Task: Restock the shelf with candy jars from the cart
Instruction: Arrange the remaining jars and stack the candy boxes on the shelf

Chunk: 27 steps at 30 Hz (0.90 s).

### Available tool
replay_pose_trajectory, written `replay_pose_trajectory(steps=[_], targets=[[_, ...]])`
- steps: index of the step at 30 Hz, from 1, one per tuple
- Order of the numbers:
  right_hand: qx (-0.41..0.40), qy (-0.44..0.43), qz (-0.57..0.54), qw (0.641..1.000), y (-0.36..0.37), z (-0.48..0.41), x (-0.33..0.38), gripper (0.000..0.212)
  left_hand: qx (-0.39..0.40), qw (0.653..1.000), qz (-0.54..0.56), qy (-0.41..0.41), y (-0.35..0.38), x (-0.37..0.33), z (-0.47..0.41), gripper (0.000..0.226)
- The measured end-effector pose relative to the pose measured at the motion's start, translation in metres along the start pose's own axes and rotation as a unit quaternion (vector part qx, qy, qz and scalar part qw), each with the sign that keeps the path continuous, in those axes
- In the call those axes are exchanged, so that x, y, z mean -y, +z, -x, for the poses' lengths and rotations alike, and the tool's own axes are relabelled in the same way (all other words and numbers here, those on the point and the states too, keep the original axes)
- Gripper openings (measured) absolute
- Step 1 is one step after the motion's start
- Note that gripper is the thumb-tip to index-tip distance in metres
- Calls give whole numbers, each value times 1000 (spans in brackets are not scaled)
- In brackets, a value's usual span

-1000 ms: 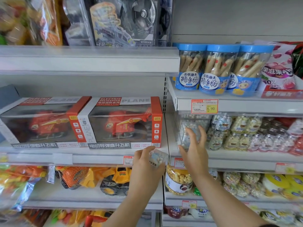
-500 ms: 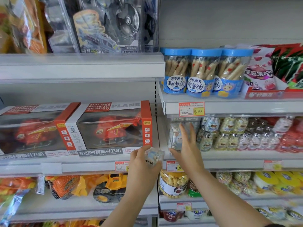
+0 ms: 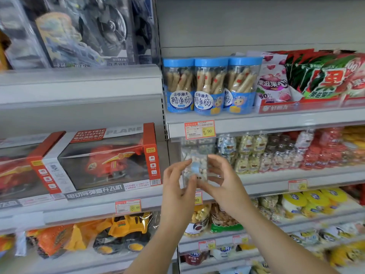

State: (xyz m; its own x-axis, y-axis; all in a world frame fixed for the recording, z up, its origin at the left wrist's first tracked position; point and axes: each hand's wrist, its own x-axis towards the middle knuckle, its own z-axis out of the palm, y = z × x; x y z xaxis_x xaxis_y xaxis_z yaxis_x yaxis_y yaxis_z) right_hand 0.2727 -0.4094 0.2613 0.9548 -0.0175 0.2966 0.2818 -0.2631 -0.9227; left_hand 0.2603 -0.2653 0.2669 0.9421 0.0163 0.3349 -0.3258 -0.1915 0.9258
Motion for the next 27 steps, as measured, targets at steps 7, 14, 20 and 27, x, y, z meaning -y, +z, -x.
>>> replay_pose_trajectory(steps=[7, 14, 20, 27], targets=[[-44, -27, -30, 998, -8, -47, -17, 63, 6, 999, -16, -37, 6, 20, -33, 52], [-21, -14, -25, 999, 7, -79, -33, 61, 75, 990, -80, -84, 12, 19, -62, 64], [-4, 20, 40, 999, 9, -86, -46, 68, 92, 989, -68, -96, 14, 23, -69, 64], [-22, 60, -5, 998, 27, -62, -60, 31, 107, 986, -21, -123, 21, 43, -76, 67]])
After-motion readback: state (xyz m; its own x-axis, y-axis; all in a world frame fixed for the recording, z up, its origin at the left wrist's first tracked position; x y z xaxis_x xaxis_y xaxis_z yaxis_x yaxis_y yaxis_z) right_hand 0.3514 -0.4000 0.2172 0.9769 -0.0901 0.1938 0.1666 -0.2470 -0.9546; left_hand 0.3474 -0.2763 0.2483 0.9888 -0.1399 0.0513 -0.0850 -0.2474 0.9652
